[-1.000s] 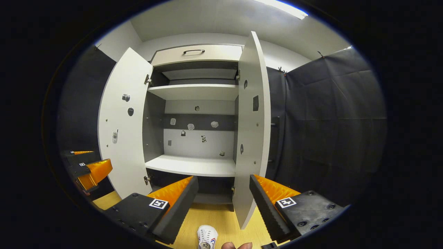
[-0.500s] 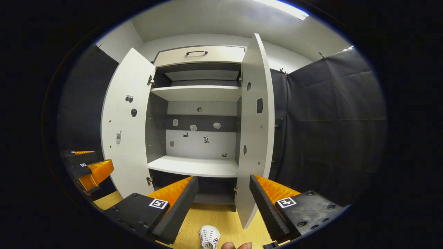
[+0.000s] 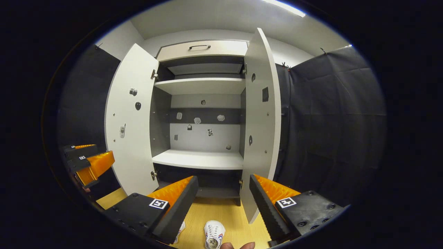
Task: Grab one shoe with the right hand and put it into the shoe cabinet, grab the other shoe with the left hand and put it into the shoe cabinet; then close the right door with the right hand and the left door with the left hand.
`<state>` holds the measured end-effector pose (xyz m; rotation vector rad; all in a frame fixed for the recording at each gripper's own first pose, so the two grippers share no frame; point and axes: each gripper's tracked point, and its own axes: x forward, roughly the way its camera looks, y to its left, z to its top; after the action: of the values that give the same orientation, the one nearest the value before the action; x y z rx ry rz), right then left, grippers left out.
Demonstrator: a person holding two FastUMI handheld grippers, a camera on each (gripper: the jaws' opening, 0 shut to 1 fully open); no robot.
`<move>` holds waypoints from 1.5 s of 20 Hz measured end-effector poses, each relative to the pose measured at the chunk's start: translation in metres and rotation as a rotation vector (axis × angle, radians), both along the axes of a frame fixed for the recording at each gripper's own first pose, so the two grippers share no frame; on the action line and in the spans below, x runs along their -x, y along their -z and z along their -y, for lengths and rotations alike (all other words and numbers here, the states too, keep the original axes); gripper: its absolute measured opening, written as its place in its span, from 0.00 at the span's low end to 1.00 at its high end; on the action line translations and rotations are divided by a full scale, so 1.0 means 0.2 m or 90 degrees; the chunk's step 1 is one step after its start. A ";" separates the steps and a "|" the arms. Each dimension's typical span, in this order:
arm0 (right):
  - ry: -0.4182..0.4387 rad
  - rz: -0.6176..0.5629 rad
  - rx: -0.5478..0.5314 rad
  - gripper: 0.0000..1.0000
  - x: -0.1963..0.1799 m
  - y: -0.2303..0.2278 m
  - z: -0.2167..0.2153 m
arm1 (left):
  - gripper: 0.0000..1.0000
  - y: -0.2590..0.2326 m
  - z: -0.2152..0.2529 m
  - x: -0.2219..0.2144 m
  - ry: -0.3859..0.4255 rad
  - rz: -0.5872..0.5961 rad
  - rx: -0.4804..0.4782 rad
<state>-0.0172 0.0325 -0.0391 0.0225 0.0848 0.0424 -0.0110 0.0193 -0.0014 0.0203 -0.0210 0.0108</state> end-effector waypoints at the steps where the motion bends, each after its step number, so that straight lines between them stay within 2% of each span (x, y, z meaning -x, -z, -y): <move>1: -0.005 -0.017 -0.003 0.98 0.01 0.06 -0.01 | 0.96 0.01 -0.01 0.00 -0.004 -0.001 -0.001; 7: -0.046 -0.151 -0.040 0.98 0.11 0.58 -0.12 | 0.96 0.08 -0.05 0.01 -0.030 -0.007 -0.008; 14: -0.084 -0.351 -0.076 0.99 0.28 1.30 -0.22 | 0.96 0.22 -0.08 0.04 -0.058 -0.043 -0.018; 20: -0.096 -0.425 -0.086 0.95 0.22 1.66 -0.28 | 0.96 0.32 -0.11 0.10 -0.071 -0.072 -0.027; 21: -0.093 -0.438 -0.086 0.85 0.20 1.72 -0.29 | 0.96 0.33 -0.12 0.10 -0.074 -0.075 -0.027; 22: -0.090 -0.451 -0.087 0.80 0.19 1.78 -0.29 | 0.96 0.35 -0.12 0.11 -0.076 -0.078 -0.027; 23: -0.081 -0.464 -0.086 0.70 0.17 1.84 -0.29 | 0.96 0.35 -0.13 0.12 -0.078 -0.079 -0.026; 24: -0.071 -0.476 -0.090 0.56 0.15 1.89 -0.29 | 0.96 0.36 -0.14 0.12 -0.081 -0.081 -0.027; 26: -0.057 -0.492 -0.100 0.51 0.11 1.99 -0.31 | 0.96 0.37 -0.15 0.12 -0.087 -0.082 -0.030; 27: -0.053 -0.494 -0.104 0.43 0.08 2.02 -0.32 | 0.96 0.37 -0.16 0.12 -0.089 -0.083 -0.031; 28: -0.051 -0.493 -0.106 0.31 0.06 2.04 -0.32 | 0.96 0.39 -0.18 0.13 -0.092 -0.086 -0.032; 30: -0.044 -0.491 -0.105 0.34 0.04 2.08 -0.34 | 0.96 0.41 -0.20 0.13 -0.098 -0.094 -0.033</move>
<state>-0.0255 0.1001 -0.4546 0.2005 0.8541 0.1085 -0.0365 0.0595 -0.0843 0.0750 0.1279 0.1632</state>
